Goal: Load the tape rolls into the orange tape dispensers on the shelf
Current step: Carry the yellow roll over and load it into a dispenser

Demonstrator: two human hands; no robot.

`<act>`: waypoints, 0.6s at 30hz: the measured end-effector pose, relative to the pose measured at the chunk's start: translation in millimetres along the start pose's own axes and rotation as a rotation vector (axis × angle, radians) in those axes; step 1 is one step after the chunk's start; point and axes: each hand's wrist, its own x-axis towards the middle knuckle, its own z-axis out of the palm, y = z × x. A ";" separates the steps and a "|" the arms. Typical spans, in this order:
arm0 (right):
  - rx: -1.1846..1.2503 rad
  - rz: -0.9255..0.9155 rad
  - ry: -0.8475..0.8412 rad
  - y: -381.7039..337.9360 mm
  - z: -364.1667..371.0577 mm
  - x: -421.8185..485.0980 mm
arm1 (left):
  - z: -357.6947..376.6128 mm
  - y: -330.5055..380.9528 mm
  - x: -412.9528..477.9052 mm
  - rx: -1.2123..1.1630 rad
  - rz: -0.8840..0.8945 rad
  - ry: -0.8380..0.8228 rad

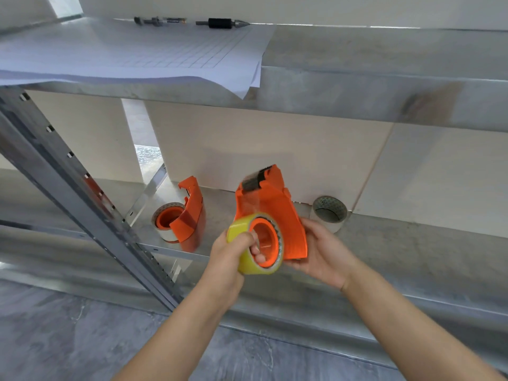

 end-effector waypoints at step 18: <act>-0.329 -0.238 0.622 43.6 -7.0 51.4 | -8.1 -49.9 115.7 0.920 -0.082 0.107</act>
